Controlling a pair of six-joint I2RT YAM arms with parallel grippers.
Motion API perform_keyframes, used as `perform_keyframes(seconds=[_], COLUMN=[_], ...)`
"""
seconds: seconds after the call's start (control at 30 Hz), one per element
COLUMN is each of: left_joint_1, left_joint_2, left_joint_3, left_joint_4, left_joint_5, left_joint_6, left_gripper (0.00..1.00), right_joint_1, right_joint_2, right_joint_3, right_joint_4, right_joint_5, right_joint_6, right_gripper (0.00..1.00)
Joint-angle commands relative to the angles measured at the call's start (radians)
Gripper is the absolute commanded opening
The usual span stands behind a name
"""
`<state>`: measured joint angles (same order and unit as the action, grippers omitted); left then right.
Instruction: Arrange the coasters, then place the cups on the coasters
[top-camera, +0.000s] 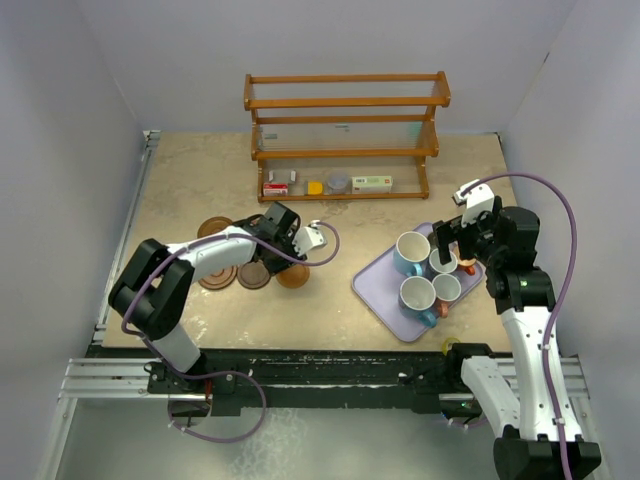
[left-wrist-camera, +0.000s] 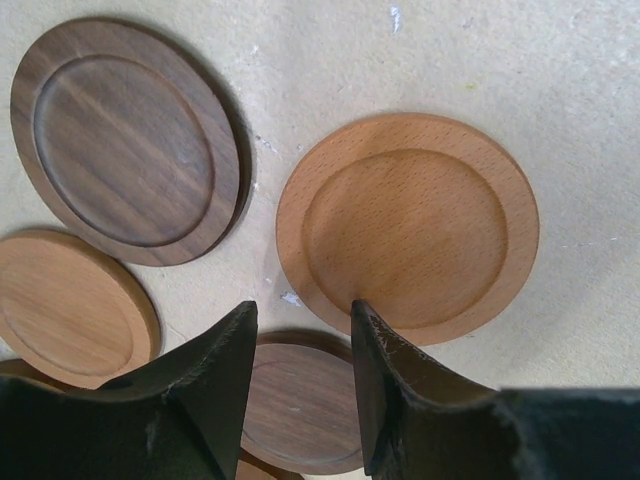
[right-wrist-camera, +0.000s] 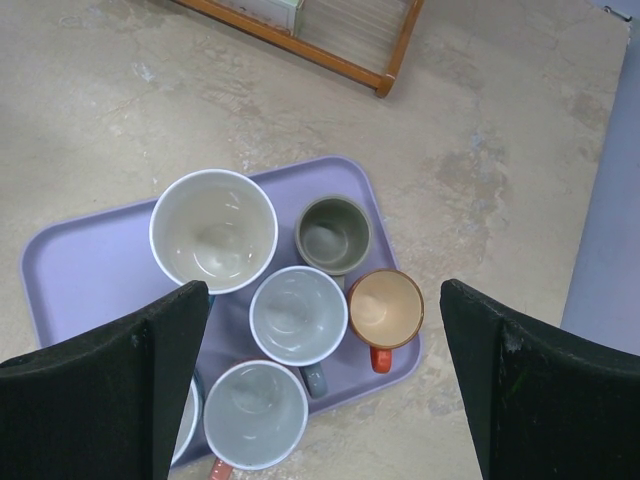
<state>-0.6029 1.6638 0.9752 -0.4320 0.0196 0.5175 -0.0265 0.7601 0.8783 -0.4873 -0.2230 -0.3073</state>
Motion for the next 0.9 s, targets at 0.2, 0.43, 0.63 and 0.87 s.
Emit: perform_keyframes(seconds=[0.2, 0.43, 0.63, 0.87], left_joint_1=[0.038, 0.041, 0.04, 0.045], left_joint_2=[0.039, 0.003, -0.083, -0.192], left_joint_3=[0.015, 0.049, 0.06, 0.052], left_joint_4=[-0.094, -0.1, -0.071, -0.034], left_joint_5=[-0.086, -0.013, 0.039, 0.029], left_joint_6=[0.025, 0.003, -0.021, -0.02], left_gripper=[0.4, 0.48, 0.57, 0.62], right_joint_1=[-0.003, -0.003, -0.003, -0.002], right_joint_2=[0.011, 0.009, 0.01, 0.026], right_joint_3=[0.018, 0.018, 0.019, 0.044], right_joint_4=[0.004, 0.004, 0.004, -0.02], right_joint_5=[-0.01, -0.009, -0.013, -0.023], right_joint_6=[-0.005, -0.007, -0.005, -0.01], right_gripper=[1.0, 1.0, 1.0, 1.0])
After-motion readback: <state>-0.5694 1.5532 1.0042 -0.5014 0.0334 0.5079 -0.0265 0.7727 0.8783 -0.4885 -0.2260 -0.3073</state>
